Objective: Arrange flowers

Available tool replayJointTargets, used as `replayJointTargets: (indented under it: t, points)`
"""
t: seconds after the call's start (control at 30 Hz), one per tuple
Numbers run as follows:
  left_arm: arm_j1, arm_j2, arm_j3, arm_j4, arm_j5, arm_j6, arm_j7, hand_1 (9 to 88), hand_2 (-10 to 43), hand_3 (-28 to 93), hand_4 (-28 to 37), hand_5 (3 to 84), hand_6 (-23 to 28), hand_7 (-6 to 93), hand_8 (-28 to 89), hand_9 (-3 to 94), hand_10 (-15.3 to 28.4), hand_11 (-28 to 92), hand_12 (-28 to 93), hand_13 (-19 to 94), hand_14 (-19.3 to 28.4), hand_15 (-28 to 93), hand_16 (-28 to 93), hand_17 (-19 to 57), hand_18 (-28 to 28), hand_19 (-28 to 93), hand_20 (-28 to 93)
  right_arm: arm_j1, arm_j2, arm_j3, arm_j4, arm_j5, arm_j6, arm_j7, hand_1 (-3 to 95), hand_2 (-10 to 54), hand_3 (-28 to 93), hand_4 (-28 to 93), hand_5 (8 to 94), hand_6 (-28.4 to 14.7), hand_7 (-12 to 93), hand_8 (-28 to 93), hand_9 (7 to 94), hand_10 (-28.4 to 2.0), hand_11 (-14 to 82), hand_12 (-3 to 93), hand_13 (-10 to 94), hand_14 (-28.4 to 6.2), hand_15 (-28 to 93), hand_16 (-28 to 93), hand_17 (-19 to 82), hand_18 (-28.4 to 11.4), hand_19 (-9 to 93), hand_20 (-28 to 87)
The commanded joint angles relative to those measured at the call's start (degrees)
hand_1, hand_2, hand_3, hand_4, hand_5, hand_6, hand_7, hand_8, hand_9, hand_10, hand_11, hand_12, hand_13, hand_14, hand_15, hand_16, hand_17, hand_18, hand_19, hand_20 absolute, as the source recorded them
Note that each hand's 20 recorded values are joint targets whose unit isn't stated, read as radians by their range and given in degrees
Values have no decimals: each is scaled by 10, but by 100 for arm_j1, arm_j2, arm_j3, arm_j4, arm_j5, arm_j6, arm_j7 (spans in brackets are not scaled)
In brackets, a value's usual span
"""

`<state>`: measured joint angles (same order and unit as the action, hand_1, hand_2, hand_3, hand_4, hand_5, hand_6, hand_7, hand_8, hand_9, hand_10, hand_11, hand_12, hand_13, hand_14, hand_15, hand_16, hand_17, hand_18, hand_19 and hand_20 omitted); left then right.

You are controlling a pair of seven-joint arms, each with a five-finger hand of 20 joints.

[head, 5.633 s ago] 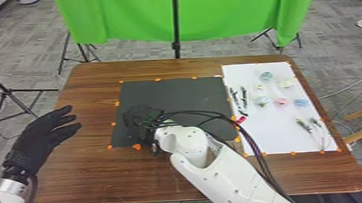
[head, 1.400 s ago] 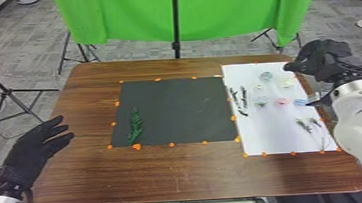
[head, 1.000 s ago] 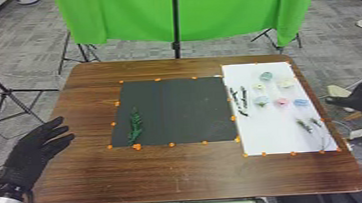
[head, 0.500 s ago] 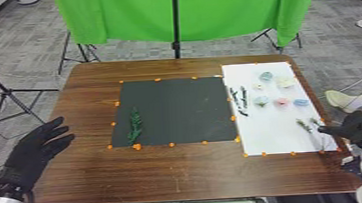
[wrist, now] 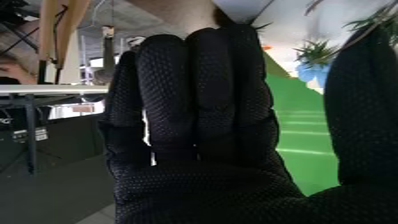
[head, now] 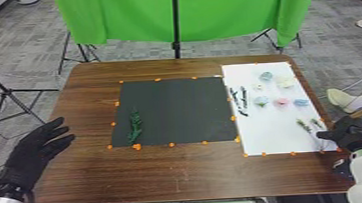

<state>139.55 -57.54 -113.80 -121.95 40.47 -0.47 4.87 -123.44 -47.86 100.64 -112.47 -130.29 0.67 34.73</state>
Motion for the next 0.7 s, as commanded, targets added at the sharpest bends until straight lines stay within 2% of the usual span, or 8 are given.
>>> replayJointTargets:
  t: [0.03,0.17,0.2,0.23,0.3,0.37,0.5,0.7]
  points:
    - [49,-65,32,20,39,-57,-99,265,-23,696,-267,349,52,203,-100,315,138,252,158,283,169,347,-20,-64,231,522,5,31,-21,-160,95,377,122,9,349,-95,743,-283,653,13,470,-19,681,-108,540,338,570,-114,749,255,196,-200,688,402]
    - [56,-69,24,22,39,-59,-97,265,-22,696,-266,349,52,202,-100,314,138,252,158,284,169,347,-21,-64,231,522,5,40,-39,-172,129,582,259,-28,434,-95,736,-282,705,19,500,23,747,-97,518,382,622,-105,755,271,210,-196,692,406]
    - [208,235,98,24,-160,134,134,265,-22,696,-266,349,52,202,-100,314,138,251,158,284,169,346,-21,-64,231,522,5,35,-43,-171,119,606,269,1,444,-95,741,-282,720,23,501,26,760,-95,512,397,634,-103,759,275,214,-195,694,407]
    - [160,124,73,19,-90,75,46,265,-22,695,-266,348,52,202,-99,314,138,252,159,284,169,346,-21,-64,231,522,5,35,-41,-186,129,569,317,-6,449,-95,746,-282,725,24,502,31,766,-94,513,406,638,-103,761,278,216,-194,695,407]
    - [161,120,75,21,-94,80,50,265,-22,695,-266,348,51,203,-99,315,138,252,159,283,169,347,-21,-64,231,522,5,16,-18,-213,153,428,458,-59,453,-95,750,-282,729,25,504,36,770,-93,513,413,641,-103,763,281,219,-194,698,408]
    - [68,-60,34,20,23,-30,-86,265,-22,695,-266,348,51,203,-100,315,138,251,158,284,169,348,-20,-64,231,522,5,-1,6,-229,150,404,636,-99,457,-95,754,-282,734,23,506,41,773,-91,517,425,644,-101,768,285,220,-193,702,410]
    - [98,-21,37,15,-8,2,-43,265,-22,695,-266,349,51,202,-100,314,137,250,159,284,169,347,-21,-64,231,523,5,27,80,-330,137,50,1120,-135,449,-95,801,-283,748,3,509,79,775,-94,557,453,644,-106,796,310,224,-192,712,416]
    - [149,-41,24,-10,-7,21,-29,265,-22,695,-266,349,52,202,-99,315,138,252,159,284,169,348,-21,-64,231,522,5,330,268,-629,14,-645,1741,-155,445,-95,817,-283,743,0,515,98,772,-94,579,460,638,-111,811,328,225,-191,718,422]
